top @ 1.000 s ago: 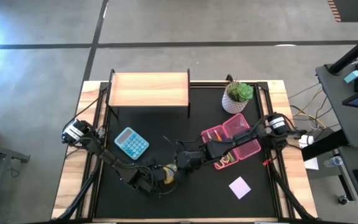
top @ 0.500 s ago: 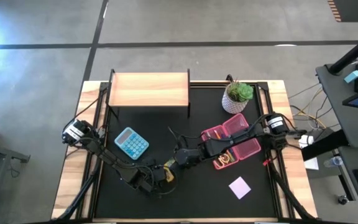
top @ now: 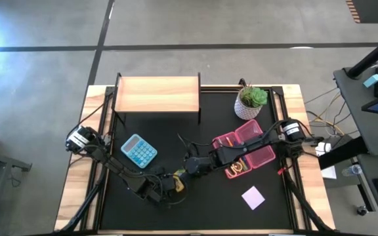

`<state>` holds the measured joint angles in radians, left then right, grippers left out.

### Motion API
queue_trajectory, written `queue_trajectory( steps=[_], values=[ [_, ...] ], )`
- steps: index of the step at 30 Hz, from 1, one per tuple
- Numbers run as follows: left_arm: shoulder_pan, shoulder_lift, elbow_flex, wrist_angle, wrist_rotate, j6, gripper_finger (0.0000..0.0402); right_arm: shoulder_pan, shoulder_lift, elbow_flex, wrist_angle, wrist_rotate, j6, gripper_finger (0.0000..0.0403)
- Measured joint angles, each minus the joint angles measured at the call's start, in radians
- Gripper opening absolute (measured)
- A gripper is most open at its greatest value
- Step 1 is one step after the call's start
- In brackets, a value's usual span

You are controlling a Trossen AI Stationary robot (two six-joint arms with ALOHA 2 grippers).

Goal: Pack school essentials
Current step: Put the yellow crayon box into pink supply box

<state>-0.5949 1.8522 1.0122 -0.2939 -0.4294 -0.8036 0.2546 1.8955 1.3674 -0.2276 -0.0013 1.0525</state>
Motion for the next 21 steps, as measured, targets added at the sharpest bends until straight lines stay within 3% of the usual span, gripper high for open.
queue_trajectory(
  steps=[6, 21],
  values=[
    [0.003, -0.013, 0.000, -0.019, -0.003, 0.000, 0.0138, -0.007, -0.030, 0.000, -0.022, -0.008, -0.029, 0.0034],
    [0.003, -0.052, -0.005, -0.069, 0.001, -0.001, 0.0138, -0.094, -0.212, 0.000, -0.361, 0.002, -0.183, 0.0033]
  ],
)
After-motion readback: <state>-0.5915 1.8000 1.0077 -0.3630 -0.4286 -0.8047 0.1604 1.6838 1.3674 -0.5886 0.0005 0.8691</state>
